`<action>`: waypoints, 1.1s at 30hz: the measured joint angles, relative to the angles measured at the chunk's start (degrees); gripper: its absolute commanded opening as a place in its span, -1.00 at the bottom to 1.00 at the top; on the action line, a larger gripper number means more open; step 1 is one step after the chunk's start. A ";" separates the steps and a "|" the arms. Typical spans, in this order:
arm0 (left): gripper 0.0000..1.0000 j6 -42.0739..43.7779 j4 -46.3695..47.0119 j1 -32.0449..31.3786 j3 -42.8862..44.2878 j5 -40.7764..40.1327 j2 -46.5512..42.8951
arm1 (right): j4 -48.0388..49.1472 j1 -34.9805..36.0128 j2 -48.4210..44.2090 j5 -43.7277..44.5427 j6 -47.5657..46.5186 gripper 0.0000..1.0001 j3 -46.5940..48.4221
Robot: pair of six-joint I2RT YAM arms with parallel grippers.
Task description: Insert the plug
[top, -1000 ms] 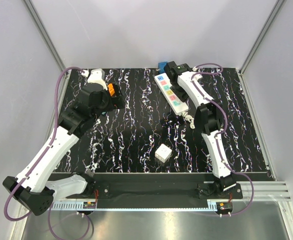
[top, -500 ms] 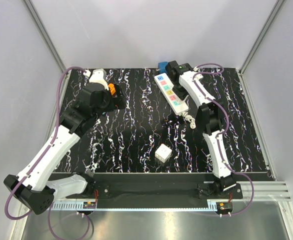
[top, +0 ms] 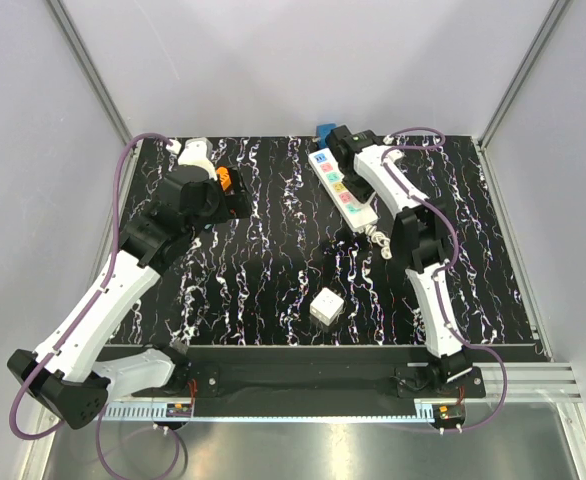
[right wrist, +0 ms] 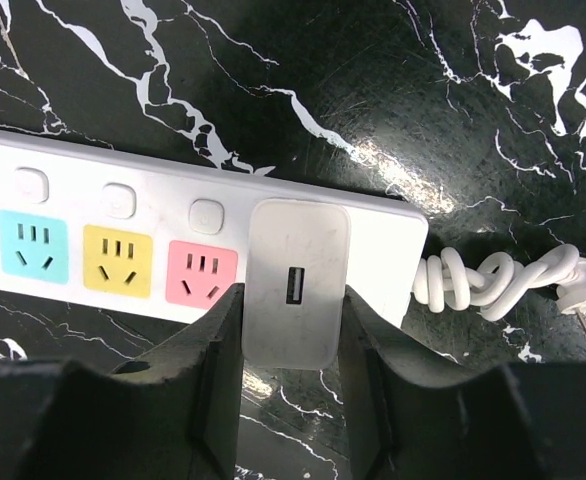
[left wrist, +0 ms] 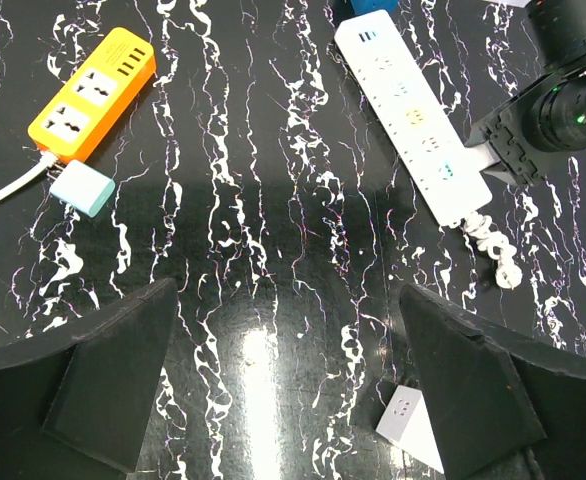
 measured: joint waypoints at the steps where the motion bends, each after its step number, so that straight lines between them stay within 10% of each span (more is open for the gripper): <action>1: 0.98 0.00 0.02 0.07 0.00 0.00 0.00 | -0.15 0.42 0.02 0.72 0.11 -1.00 0.00; 33: 0.98 -0.33 0.35 1.81 -0.28 -1.57 -2.93 | 0.66 9.29 0.07 14.78 7.26 -1.00 -6.03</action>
